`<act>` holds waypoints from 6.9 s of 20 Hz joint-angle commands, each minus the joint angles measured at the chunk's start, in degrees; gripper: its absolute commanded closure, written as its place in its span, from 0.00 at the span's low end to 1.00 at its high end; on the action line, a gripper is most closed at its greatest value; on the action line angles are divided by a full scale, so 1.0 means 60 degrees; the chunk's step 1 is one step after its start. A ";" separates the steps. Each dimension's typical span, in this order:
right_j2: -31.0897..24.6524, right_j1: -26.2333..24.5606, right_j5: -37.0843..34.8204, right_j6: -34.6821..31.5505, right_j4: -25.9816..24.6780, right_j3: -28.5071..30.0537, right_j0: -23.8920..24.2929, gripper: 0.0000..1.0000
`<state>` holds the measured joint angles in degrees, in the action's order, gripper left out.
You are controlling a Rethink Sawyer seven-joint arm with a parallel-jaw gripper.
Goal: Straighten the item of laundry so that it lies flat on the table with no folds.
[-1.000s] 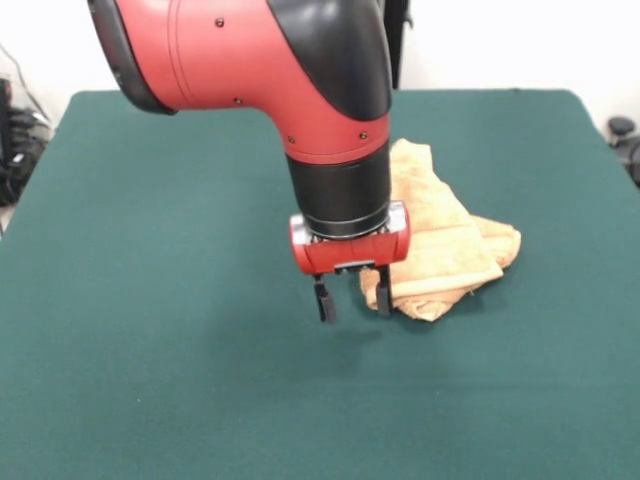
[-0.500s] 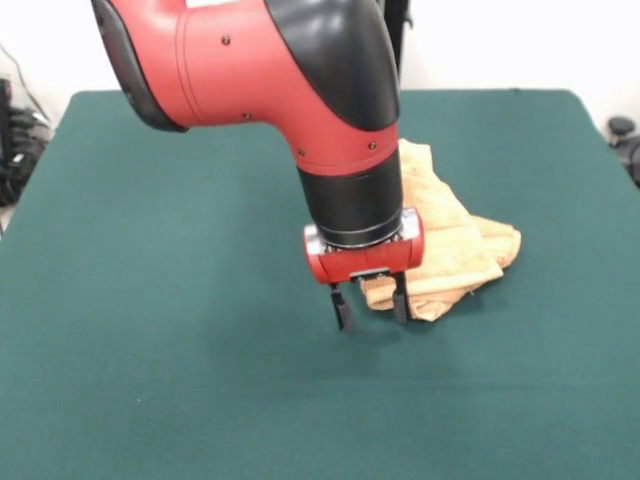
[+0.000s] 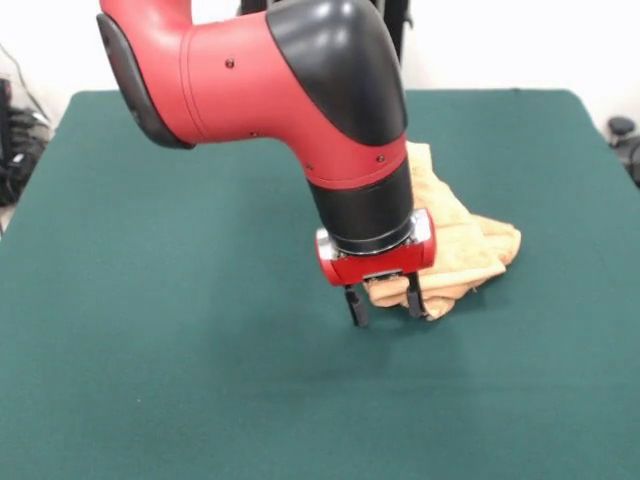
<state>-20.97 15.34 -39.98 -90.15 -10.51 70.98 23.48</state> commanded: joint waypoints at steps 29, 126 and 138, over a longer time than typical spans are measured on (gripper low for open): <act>-0.0860 -0.0837 -0.3366 0.0346 0.0669 -0.0906 -0.0573 0.00; -0.0611 -0.1322 -0.5085 0.0024 0.0097 -0.2194 -0.0925 0.00; -0.0485 -0.2045 -0.7289 0.0203 0.0039 -0.3654 -0.1163 0.00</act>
<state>-21.13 6.63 -75.82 -90.15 -10.93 51.17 19.51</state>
